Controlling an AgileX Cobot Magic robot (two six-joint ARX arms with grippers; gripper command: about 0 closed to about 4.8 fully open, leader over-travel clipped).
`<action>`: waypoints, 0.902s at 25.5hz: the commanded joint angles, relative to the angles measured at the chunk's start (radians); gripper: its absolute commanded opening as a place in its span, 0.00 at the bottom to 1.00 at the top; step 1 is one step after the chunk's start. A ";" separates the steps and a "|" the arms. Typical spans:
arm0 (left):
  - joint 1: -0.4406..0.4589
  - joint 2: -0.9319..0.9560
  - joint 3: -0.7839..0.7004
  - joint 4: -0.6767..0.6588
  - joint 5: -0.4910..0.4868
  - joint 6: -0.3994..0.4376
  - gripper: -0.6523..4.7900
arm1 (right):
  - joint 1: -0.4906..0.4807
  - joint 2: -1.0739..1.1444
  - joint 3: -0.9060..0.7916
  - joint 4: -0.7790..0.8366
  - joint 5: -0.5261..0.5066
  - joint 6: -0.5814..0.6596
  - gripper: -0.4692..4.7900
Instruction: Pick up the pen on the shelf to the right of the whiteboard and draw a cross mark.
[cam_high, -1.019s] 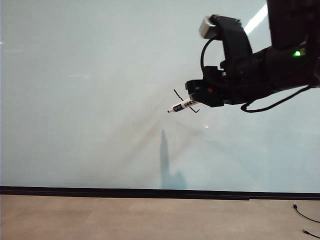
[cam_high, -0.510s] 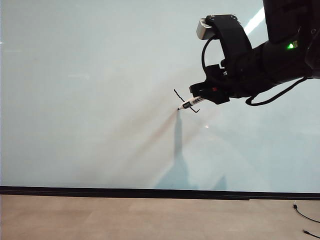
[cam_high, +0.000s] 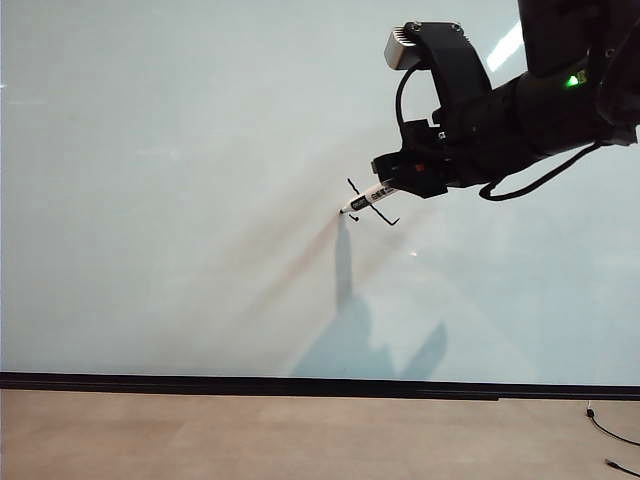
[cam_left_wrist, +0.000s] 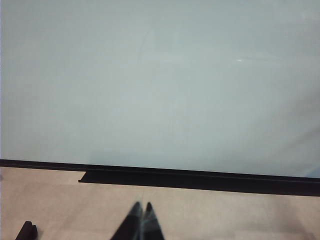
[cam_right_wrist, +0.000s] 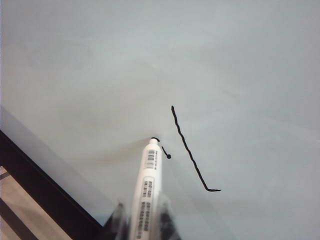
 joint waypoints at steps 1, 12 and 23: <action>0.000 0.000 0.003 0.005 0.003 0.004 0.11 | 0.000 -0.005 0.010 -0.008 0.008 0.001 0.08; 0.000 0.000 0.003 0.005 0.003 0.004 0.11 | 0.000 -0.021 0.009 -0.031 0.041 -0.006 0.08; 0.000 0.000 0.003 0.005 0.003 0.005 0.11 | 0.000 -0.084 0.009 -0.073 0.119 -0.051 0.08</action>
